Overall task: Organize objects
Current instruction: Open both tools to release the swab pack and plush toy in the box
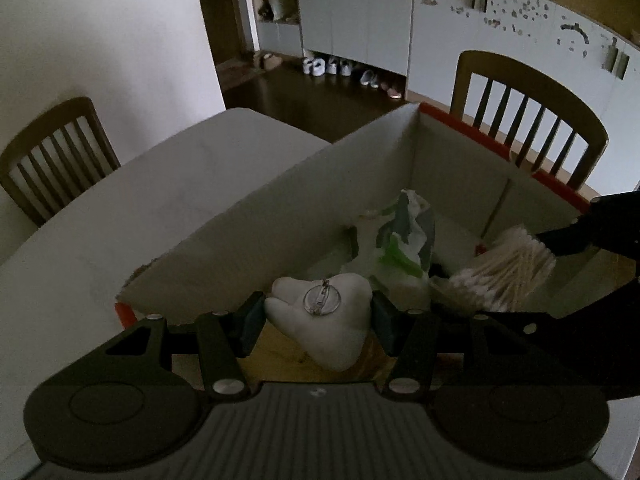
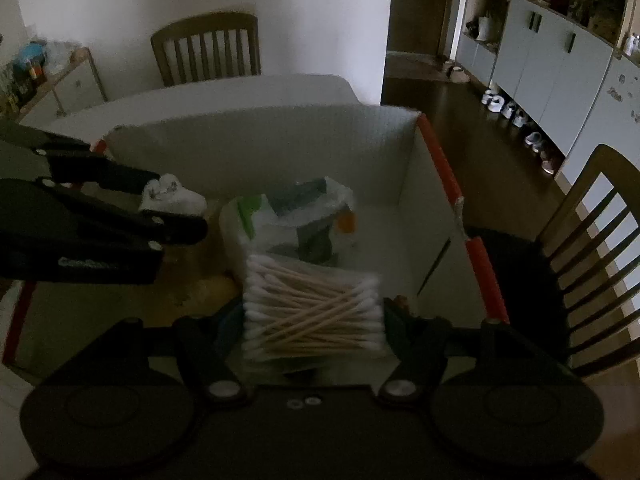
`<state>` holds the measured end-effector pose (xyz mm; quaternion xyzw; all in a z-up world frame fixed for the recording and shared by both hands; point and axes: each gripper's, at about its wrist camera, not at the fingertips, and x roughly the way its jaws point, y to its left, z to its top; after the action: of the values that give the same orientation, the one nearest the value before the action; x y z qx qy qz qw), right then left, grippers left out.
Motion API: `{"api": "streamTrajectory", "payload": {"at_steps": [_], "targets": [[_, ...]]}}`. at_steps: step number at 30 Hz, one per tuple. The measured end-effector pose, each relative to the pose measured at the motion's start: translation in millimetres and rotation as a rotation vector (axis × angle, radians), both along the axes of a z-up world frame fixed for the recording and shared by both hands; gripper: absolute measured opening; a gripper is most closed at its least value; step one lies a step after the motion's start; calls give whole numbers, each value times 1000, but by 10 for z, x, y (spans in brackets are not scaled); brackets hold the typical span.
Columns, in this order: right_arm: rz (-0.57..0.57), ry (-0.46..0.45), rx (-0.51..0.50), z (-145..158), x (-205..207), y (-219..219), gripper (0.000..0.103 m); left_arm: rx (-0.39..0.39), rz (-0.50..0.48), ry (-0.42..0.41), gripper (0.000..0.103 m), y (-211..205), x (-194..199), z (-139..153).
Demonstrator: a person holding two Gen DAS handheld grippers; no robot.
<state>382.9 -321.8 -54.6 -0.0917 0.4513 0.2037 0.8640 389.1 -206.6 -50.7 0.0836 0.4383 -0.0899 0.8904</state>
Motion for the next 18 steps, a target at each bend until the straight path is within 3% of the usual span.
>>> {"api": "streamTrajectory", "payload": {"at_steps": [12, 14, 18], "targets": [[13, 23, -24, -91, 62, 75, 73, -33, 9, 51, 58, 68, 73, -82], [9, 23, -21, -88, 62, 67, 74, -31, 17, 44, 66, 77, 64, -75], [-1, 13, -14, -61, 31, 46, 77, -57, 22, 27, 67, 121, -1, -34]]}}
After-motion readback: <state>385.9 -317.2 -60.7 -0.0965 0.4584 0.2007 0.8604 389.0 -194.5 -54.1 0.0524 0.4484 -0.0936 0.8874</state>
